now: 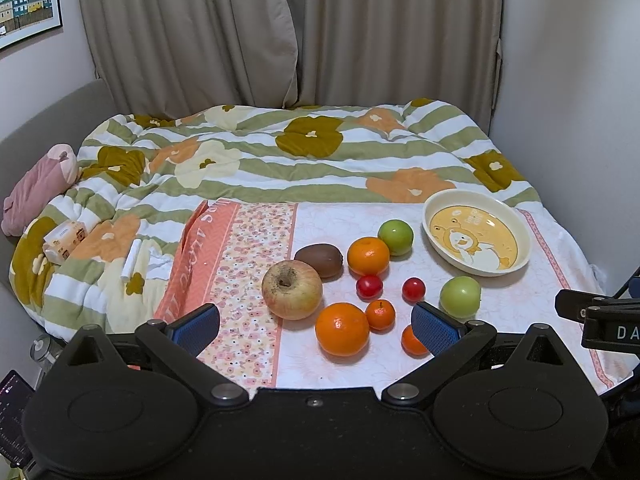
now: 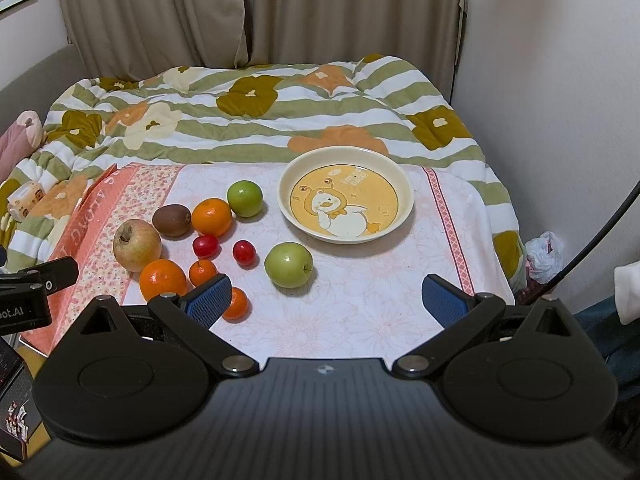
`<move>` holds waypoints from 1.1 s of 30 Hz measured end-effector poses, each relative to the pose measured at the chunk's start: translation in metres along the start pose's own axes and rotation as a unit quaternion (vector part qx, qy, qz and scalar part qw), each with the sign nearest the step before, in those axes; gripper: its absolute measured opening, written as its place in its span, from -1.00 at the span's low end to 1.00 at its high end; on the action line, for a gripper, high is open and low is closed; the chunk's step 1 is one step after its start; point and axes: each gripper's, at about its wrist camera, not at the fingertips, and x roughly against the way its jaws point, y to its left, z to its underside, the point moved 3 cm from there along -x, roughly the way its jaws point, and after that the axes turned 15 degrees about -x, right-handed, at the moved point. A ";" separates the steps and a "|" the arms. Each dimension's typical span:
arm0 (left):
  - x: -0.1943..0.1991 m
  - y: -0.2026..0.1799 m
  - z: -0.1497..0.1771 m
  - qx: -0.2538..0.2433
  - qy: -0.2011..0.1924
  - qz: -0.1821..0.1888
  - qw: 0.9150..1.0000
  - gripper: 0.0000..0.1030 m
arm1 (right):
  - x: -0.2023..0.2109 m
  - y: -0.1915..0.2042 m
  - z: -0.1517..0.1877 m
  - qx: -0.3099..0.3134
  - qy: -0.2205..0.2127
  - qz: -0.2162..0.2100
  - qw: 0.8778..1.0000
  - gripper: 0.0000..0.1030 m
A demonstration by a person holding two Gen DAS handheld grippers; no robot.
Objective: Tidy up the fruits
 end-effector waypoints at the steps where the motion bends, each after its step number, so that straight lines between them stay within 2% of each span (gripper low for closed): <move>1: 0.000 0.000 0.000 0.000 0.000 0.000 1.000 1.00 | 0.000 0.000 0.000 0.000 0.000 0.000 1.000 1.00; 26: 0.003 0.002 0.002 0.004 0.005 -0.005 1.000 1.00 | 0.004 -0.004 0.000 -0.001 -0.001 -0.001 1.000 1.00; 33: 0.006 0.001 0.003 0.013 0.012 -0.012 1.000 1.00 | 0.004 0.001 -0.005 0.009 -0.002 -0.014 1.000 1.00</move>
